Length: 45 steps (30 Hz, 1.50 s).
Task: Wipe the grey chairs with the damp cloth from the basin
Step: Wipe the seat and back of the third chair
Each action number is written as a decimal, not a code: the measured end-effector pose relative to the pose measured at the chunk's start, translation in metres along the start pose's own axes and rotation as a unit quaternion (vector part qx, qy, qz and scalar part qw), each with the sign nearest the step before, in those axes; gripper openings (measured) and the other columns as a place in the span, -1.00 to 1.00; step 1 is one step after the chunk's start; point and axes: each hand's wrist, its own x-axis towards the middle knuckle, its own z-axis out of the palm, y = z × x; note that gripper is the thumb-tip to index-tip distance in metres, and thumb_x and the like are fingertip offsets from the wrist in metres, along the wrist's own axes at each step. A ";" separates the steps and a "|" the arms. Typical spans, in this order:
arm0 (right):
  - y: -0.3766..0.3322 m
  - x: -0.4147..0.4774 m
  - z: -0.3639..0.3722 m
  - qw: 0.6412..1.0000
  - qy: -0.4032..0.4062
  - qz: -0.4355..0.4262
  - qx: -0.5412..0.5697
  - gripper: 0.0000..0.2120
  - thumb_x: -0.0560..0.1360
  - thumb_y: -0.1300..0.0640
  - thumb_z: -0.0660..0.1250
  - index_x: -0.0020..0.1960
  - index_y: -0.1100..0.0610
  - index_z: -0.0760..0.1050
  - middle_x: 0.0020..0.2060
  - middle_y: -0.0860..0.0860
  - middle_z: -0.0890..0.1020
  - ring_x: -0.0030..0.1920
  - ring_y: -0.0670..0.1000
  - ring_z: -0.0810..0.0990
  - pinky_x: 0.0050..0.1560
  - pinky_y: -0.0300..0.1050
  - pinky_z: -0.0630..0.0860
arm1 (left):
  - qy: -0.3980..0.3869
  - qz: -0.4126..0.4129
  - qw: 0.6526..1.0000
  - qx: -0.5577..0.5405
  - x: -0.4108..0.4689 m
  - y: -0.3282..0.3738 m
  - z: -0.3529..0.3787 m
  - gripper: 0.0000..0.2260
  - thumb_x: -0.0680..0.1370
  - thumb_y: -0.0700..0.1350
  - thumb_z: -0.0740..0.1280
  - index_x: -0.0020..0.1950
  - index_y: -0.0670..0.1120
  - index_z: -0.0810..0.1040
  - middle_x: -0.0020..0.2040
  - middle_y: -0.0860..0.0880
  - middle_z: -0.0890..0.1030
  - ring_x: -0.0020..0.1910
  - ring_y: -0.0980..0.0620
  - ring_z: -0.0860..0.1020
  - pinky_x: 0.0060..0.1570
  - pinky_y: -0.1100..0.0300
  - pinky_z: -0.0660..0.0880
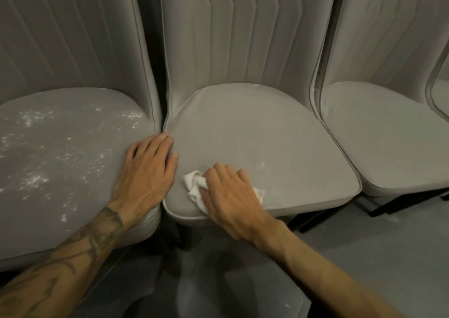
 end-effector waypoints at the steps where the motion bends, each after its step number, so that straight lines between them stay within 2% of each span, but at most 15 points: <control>1: 0.017 0.001 -0.004 1.000 0.007 0.013 -0.018 -0.78 0.65 -0.05 0.15 0.01 0.09 0.42 -0.10 0.08 0.46 -0.12 0.15 0.40 -0.11 0.09 0.28 | 0.002 0.001 1.000 0.001 0.000 -0.001 0.000 -0.56 0.70 0.05 0.10 0.45 -0.14 0.50 0.46 -0.13 0.54 0.40 -0.13 0.50 0.39 -0.10 0.35; 5: 0.091 0.008 -0.021 0.979 -0.010 0.177 -0.100 -0.80 0.66 0.01 0.11 0.07 0.13 0.40 0.00 0.11 0.49 -0.02 0.20 0.45 -0.04 0.07 0.25 | 0.005 0.001 1.000 0.001 -0.002 -0.004 0.002 -0.55 0.71 0.07 0.06 0.46 -0.13 0.48 0.47 -0.12 0.53 0.40 -0.11 0.49 0.40 -0.09 0.35; 7: 0.087 0.004 -0.021 0.971 0.003 0.211 -0.114 -0.81 0.65 0.02 0.09 0.06 0.13 0.39 -0.02 0.10 0.47 -0.04 0.19 0.45 -0.07 0.05 0.22 | 0.006 0.004 1.000 0.000 -0.002 -0.003 0.003 -0.55 0.71 0.07 0.06 0.46 -0.13 0.49 0.47 -0.13 0.53 0.40 -0.12 0.50 0.40 -0.10 0.35; 11: 0.029 -0.014 -0.011 0.994 0.015 0.101 -0.040 -0.75 0.63 -0.04 0.03 -0.02 0.09 0.37 -0.11 0.07 0.45 -0.15 0.14 0.40 -0.14 0.08 0.33 | 0.008 0.006 1.000 -0.001 0.000 -0.004 0.005 -0.55 0.70 0.07 0.07 0.46 -0.13 0.48 0.47 -0.12 0.53 0.41 -0.12 0.49 0.40 -0.09 0.35; 14: 0.058 -0.017 -0.023 0.996 0.005 0.082 -0.038 -0.69 0.64 -0.09 -0.02 0.00 0.09 0.39 -0.09 0.07 0.46 -0.12 0.15 0.42 -0.09 0.09 0.29 | 0.011 0.009 1.000 0.003 0.000 -0.005 0.005 -0.55 0.71 0.08 0.06 0.45 -0.12 0.48 0.46 -0.12 0.53 0.40 -0.12 0.49 0.40 -0.08 0.34; 17: 0.125 -0.003 -0.034 0.973 -0.022 0.210 -0.090 -0.68 0.66 -0.05 0.03 0.11 0.18 0.40 0.07 0.17 0.49 0.06 0.23 0.46 0.05 0.13 0.30 | 0.006 0.008 1.000 0.010 -0.001 -0.006 0.004 -0.54 0.70 0.07 0.05 0.46 -0.14 0.49 0.46 -0.13 0.53 0.40 -0.13 0.50 0.39 -0.08 0.34; 19: 0.150 -0.004 -0.036 0.958 -0.023 0.277 -0.063 -0.76 0.67 0.03 0.09 0.09 0.20 0.39 0.09 0.19 0.47 0.07 0.25 0.45 0.03 0.11 0.28 | 0.004 0.007 1.000 0.011 -0.001 -0.005 0.005 -0.54 0.70 0.07 0.06 0.46 -0.14 0.49 0.47 -0.14 0.53 0.41 -0.14 0.50 0.39 -0.09 0.34; 21: 0.138 -0.016 -0.029 0.962 0.013 0.262 -0.072 -0.83 0.65 0.07 0.12 0.03 0.16 0.37 0.00 0.16 0.47 -0.03 0.22 0.44 -0.08 0.05 0.21 | 0.003 0.006 1.000 0.007 -0.001 -0.005 0.005 -0.55 0.70 0.06 0.07 0.46 -0.14 0.49 0.47 -0.14 0.53 0.41 -0.14 0.50 0.39 -0.10 0.34; 24: 0.068 -0.041 -0.013 0.977 0.060 0.189 -0.081 -0.88 0.64 0.05 0.11 -0.03 0.07 0.33 -0.13 0.06 0.40 -0.17 0.13 0.37 -0.16 -0.03 0.09 | 0.004 0.004 1.000 0.004 -0.002 -0.005 0.005 -0.55 0.70 0.06 0.07 0.46 -0.14 0.49 0.48 -0.14 0.52 0.42 -0.14 0.50 0.39 -0.10 0.35; 28: 0.019 -0.049 -0.003 0.993 0.043 0.106 -0.030 -0.85 0.65 0.00 0.14 -0.04 0.05 0.33 -0.13 0.01 0.35 -0.17 0.09 0.33 -0.17 0.01 0.22 | -0.001 0.005 1.000 -0.003 -0.001 -0.005 0.005 -0.53 0.70 0.07 0.06 0.48 -0.15 0.48 0.49 -0.14 0.51 0.43 -0.14 0.49 0.41 -0.11 0.34; 32: 0.077 -0.062 -0.026 0.982 0.062 0.157 -0.081 -0.82 0.65 0.00 0.17 -0.04 0.10 0.36 -0.13 0.07 0.41 -0.14 0.15 0.40 -0.14 0.07 0.29 | -0.003 0.004 1.000 -0.004 -0.002 -0.008 0.007 -0.53 0.71 0.08 0.04 0.50 -0.14 0.45 0.50 -0.13 0.50 0.44 -0.14 0.48 0.43 -0.11 0.33; 35: 0.127 -0.078 -0.039 0.961 0.064 0.264 -0.050 -0.84 0.67 0.05 0.08 -0.04 0.10 0.30 -0.11 0.05 0.37 -0.10 0.17 0.39 -0.08 0.10 0.30 | -0.002 0.004 1.000 -0.005 -0.003 -0.010 0.008 -0.53 0.71 0.08 0.04 0.50 -0.13 0.44 0.51 -0.13 0.49 0.44 -0.13 0.47 0.44 -0.11 0.32; 38: 0.118 -0.078 -0.034 0.938 0.097 0.329 -0.054 -0.84 0.67 0.10 0.11 -0.02 0.15 0.36 -0.10 0.09 0.41 -0.10 0.20 0.41 -0.09 0.11 0.32 | 0.004 0.006 1.000 -0.002 -0.002 -0.010 0.009 -0.55 0.72 0.07 0.03 0.49 -0.13 0.45 0.49 -0.13 0.50 0.43 -0.12 0.47 0.43 -0.09 0.31; 43: 0.049 -0.055 -0.013 0.981 0.070 0.174 -0.051 -0.76 0.66 0.01 0.04 -0.04 0.12 0.38 -0.13 0.06 0.42 -0.17 0.11 0.37 -0.17 0.07 0.31 | 0.007 0.005 1.000 -0.007 -0.002 -0.009 0.009 -0.55 0.72 0.07 0.03 0.48 -0.12 0.45 0.48 -0.13 0.51 0.42 -0.12 0.47 0.42 -0.09 0.31; 45: 0.063 -0.052 -0.022 0.981 0.066 0.174 -0.053 -0.65 0.67 -0.07 -0.06 -0.04 0.12 0.36 -0.12 0.05 0.41 -0.15 0.11 0.37 -0.14 0.07 0.30 | 0.006 0.003 1.000 -0.005 -0.002 -0.010 0.008 -0.55 0.72 0.08 0.03 0.48 -0.12 0.45 0.49 -0.12 0.50 0.42 -0.12 0.47 0.41 -0.10 0.32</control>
